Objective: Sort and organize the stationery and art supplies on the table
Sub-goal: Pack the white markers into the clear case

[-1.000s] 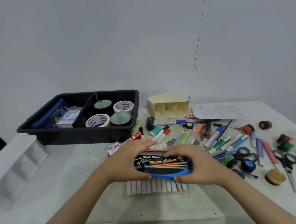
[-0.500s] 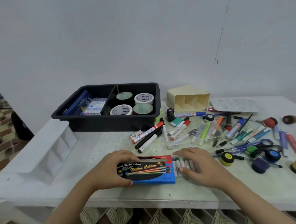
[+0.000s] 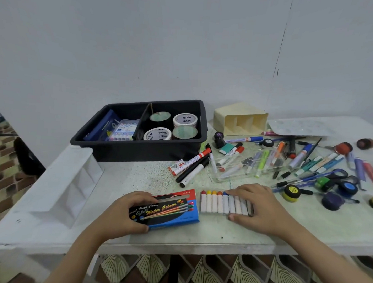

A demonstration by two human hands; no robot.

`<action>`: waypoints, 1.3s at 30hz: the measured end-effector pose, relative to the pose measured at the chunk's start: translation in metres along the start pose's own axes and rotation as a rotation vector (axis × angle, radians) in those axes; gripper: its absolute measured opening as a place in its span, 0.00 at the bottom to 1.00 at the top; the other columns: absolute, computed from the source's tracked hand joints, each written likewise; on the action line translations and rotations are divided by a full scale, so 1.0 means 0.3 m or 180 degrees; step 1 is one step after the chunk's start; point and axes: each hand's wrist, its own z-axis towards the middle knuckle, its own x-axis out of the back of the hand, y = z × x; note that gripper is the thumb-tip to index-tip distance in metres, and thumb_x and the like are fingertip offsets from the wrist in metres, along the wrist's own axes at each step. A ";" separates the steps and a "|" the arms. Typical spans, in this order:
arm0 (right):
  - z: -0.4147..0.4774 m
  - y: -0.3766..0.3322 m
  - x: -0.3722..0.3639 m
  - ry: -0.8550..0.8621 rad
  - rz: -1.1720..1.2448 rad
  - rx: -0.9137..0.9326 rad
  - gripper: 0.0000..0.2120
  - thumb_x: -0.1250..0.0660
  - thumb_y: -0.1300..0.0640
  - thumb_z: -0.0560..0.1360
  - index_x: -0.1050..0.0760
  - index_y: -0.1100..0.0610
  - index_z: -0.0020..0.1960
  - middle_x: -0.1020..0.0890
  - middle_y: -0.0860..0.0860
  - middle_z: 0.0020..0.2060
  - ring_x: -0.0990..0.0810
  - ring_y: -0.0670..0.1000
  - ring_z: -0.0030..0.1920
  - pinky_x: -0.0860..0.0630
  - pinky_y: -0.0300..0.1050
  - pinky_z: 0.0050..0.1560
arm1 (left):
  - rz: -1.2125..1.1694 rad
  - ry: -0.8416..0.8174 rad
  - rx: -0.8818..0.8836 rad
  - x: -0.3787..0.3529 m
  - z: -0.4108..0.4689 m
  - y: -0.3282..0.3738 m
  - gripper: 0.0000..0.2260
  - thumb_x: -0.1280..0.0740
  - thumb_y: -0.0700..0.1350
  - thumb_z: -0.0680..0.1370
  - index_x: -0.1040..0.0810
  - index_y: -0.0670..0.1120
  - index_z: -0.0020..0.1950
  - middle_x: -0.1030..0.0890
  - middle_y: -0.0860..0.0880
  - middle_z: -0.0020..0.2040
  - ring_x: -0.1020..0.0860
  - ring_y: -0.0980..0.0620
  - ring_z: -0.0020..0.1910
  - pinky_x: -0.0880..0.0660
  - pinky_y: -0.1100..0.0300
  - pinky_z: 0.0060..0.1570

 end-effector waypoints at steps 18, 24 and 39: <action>-0.015 -0.014 -0.013 0.0274 0.0000 -0.0040 0.32 0.41 0.27 0.64 0.31 0.38 0.66 0.28 0.37 0.55 0.35 0.39 0.56 0.44 0.39 0.55 | 0.0111 0.0047 -0.0039 -0.012 0.028 -0.001 0.29 0.31 0.60 0.56 0.26 0.63 0.57 0.29 0.65 0.60 0.30 0.66 0.59 0.31 0.72 0.53; -0.007 -0.026 -0.021 0.0015 0.0205 0.0225 0.30 0.36 0.30 0.65 0.29 0.38 0.65 0.27 0.37 0.58 0.34 0.38 0.59 0.44 0.37 0.59 | -0.0027 -0.0042 -0.0074 -0.019 0.037 0.006 0.29 0.30 0.59 0.56 0.25 0.62 0.57 0.30 0.64 0.61 0.31 0.69 0.59 0.27 0.71 0.52; 0.001 0.007 0.042 -0.0391 -0.0172 0.0004 0.45 0.43 0.23 0.59 0.39 0.40 0.72 0.33 0.39 0.66 0.40 0.39 0.65 0.49 0.37 0.63 | -0.0017 0.0034 -0.0188 -0.042 0.048 0.001 0.31 0.29 0.62 0.57 0.28 0.69 0.60 0.28 0.70 0.59 0.31 0.66 0.60 0.31 0.62 0.61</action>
